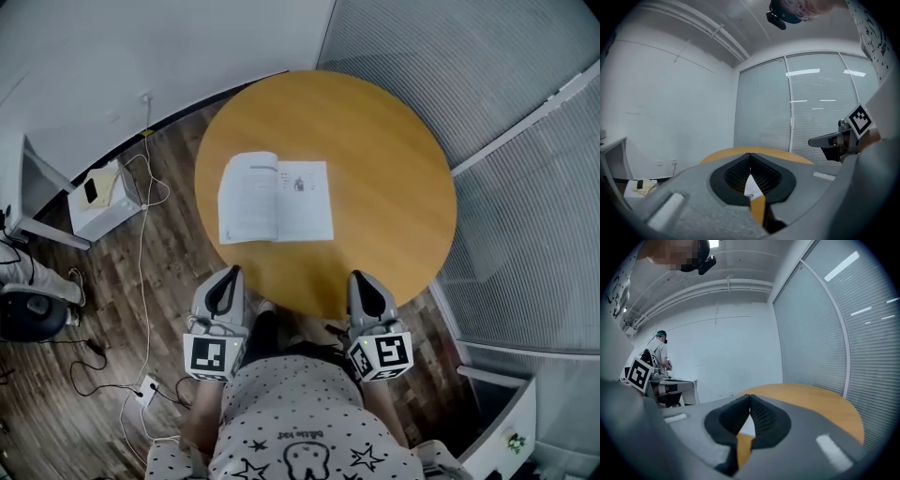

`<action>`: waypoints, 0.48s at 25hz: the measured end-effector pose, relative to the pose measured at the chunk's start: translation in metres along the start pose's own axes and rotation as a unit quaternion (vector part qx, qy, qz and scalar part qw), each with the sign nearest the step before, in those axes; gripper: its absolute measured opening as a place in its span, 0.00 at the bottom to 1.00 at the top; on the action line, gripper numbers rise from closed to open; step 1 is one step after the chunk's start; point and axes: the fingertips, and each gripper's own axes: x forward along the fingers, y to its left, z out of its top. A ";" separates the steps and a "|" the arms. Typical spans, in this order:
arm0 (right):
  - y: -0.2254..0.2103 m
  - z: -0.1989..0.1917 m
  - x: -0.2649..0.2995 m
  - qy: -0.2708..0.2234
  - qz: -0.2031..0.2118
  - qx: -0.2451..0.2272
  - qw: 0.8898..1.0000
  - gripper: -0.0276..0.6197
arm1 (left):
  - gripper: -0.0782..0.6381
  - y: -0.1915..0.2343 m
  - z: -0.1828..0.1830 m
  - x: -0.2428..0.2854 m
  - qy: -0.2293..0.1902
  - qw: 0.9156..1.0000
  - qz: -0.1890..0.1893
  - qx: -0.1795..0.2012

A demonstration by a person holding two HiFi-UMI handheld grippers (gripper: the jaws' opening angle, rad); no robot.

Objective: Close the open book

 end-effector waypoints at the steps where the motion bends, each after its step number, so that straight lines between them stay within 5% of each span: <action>1: 0.003 0.000 0.004 0.002 -0.005 0.000 1.000 0.05 | 0.12 0.005 -0.003 0.002 0.004 1.000 -0.005 -0.002; 12: 0.019 -0.003 0.020 0.020 -0.034 0.006 0.999 0.05 | 0.12 0.024 -0.019 0.020 0.027 0.998 -0.049 -0.003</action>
